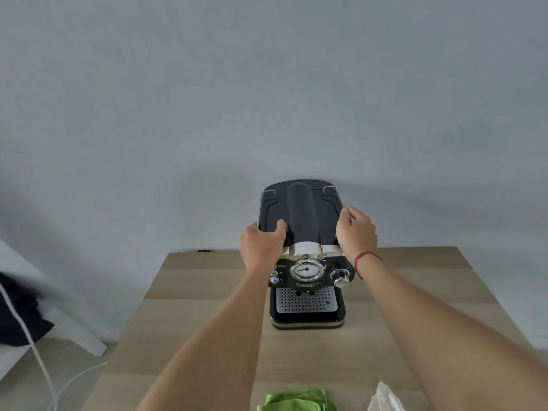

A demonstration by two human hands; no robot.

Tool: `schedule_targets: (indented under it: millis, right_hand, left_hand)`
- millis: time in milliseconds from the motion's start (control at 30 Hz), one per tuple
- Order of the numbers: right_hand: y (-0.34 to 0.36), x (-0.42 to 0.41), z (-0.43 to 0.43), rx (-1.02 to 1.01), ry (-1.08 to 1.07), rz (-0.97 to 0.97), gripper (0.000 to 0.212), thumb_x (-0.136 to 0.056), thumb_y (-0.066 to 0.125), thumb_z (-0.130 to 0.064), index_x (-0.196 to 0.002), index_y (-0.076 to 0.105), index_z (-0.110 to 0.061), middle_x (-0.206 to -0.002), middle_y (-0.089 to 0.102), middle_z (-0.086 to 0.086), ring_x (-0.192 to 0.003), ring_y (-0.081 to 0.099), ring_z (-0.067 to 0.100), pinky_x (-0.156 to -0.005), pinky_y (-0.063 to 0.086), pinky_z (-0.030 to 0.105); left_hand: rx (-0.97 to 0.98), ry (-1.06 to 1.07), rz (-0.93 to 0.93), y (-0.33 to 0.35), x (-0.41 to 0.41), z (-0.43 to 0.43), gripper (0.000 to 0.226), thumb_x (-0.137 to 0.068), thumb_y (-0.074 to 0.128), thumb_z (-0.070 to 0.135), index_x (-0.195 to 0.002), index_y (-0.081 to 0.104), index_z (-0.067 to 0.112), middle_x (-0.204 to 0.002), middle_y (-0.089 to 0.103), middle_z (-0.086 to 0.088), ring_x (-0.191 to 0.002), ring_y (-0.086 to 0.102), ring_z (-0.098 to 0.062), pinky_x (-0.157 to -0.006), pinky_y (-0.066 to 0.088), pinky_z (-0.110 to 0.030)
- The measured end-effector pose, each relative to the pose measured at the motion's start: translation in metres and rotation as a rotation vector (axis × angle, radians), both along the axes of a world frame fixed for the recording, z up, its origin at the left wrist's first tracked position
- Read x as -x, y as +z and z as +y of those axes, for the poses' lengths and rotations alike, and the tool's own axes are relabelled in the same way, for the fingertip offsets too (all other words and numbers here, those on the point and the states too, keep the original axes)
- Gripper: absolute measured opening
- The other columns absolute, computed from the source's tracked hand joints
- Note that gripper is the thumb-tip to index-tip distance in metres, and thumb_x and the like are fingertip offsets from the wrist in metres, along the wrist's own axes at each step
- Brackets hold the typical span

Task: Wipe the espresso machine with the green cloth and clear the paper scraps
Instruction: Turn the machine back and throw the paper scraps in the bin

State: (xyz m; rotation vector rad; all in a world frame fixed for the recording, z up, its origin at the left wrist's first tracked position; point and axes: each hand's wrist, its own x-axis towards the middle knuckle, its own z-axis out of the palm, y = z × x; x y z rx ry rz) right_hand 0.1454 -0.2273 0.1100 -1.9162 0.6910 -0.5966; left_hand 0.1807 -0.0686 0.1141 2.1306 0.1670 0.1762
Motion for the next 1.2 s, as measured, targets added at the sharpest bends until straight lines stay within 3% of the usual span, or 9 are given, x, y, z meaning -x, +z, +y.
schedule_targets:
  millis: [200,467,600,767,900,933,1000,1033,1200]
  right_hand:
    - [0.003,0.002,0.003,0.017,-0.032,-0.014,0.032,-0.095,0.039,-0.024,-0.101,0.062,-0.003,-0.1,0.068,0.017,-0.091,0.062,0.038,-0.083,0.05,0.041]
    - [-0.004,-0.003,-0.002,0.024,0.011,0.035,0.029,-0.092,0.035,-0.026,-0.069,0.04,-0.01,-0.063,0.048,0.01,-0.058,0.042,0.026,-0.053,0.031,0.029]
    - [0.005,0.009,0.004,-0.059,0.129,0.102,0.036,-0.098,0.029,-0.036,-0.069,0.039,-0.016,-0.068,0.048,0.004,-0.067,0.047,0.024,-0.062,0.035,0.032]
    - [-0.001,0.051,0.011,-0.026,0.183,0.152,0.04,-0.1,0.025,-0.046,-0.07,0.037,-0.022,-0.069,0.043,-0.004,-0.066,0.045,0.015,-0.059,0.031,0.029]
    - [-0.024,0.096,0.01,-0.036,0.232,0.213,0.03,-0.097,0.02,-0.055,-0.076,0.031,-0.036,-0.071,0.028,-0.016,-0.088,0.039,0.015,-0.079,0.03,0.032]
    - [-0.028,0.108,0.008,-0.048,0.255,0.233,0.028,-0.096,0.021,-0.055,-0.079,0.036,-0.04,-0.077,0.035,-0.019,-0.095,0.041,0.016,-0.082,0.032,0.034]
    - [-0.035,0.132,0.004,-0.041,0.299,0.321,0.042,-0.099,0.026,-0.049,-0.124,0.052,-0.028,-0.123,0.056,-0.005,-0.124,0.047,0.024,-0.102,0.036,0.039]
    - [-0.037,0.145,0.0,-0.02,0.301,0.377,0.054,-0.101,0.028,-0.046,-0.144,0.039,-0.016,-0.146,0.044,0.006,-0.138,0.038,0.026,-0.111,0.03,0.038]
    - [-0.071,0.195,-0.036,0.004,0.296,0.512,0.058,-0.101,0.038,-0.036,-0.15,0.029,-0.006,-0.155,0.032,0.013,-0.143,0.032,0.026,-0.115,0.025,0.033]
  left_hand:
    - [-0.004,0.014,0.007,-0.004,-0.004,0.0,0.04,-0.078,0.061,0.044,-0.062,0.045,0.011,-0.054,0.048,0.0,-0.053,0.047,-0.018,-0.058,0.048,-0.029]
    - [-0.006,0.017,0.023,-0.004,-0.005,0.0,0.036,-0.078,0.06,0.043,-0.065,0.049,0.011,-0.057,0.05,0.0,-0.058,0.05,-0.022,-0.066,0.055,-0.036]
    - [-0.048,-0.049,0.134,0.004,0.002,0.009,0.06,-0.083,0.058,0.054,-0.117,0.055,0.004,-0.1,0.063,-0.005,-0.081,0.057,-0.02,-0.074,0.05,-0.034]
    - [-0.144,-0.198,0.182,0.004,0.045,0.025,0.071,-0.092,0.04,0.06,-0.14,0.035,0.008,-0.131,0.054,-0.01,-0.112,0.054,-0.027,-0.09,0.043,-0.04]
    - [-0.058,-0.166,0.188,-0.012,0.092,0.029,0.079,-0.095,0.026,0.062,-0.154,0.012,0.013,-0.152,0.038,-0.012,-0.137,0.04,-0.032,-0.106,0.035,-0.046]
    - [-0.043,-0.157,0.192,-0.019,0.106,0.028,0.078,-0.093,0.023,0.064,-0.153,0.015,0.015,-0.151,0.039,-0.013,-0.135,0.041,-0.032,-0.107,0.036,-0.048]
    - [-0.061,-0.182,0.224,-0.036,0.133,0.023,0.076,-0.092,0.022,0.064,-0.15,0.024,0.015,-0.147,0.044,-0.012,-0.133,0.044,-0.031,-0.106,0.038,-0.051]
    - [-0.094,-0.203,0.252,-0.046,0.147,0.017,0.073,-0.093,0.024,0.062,-0.149,0.028,0.015,-0.147,0.044,-0.011,-0.134,0.043,-0.03,-0.107,0.037,-0.05]
    - [-0.358,-0.368,0.379,-0.08,0.196,-0.025,0.062,-0.097,0.038,0.047,-0.149,0.032,0.012,-0.149,0.041,-0.011,-0.136,0.04,-0.028,-0.105,0.039,-0.044]
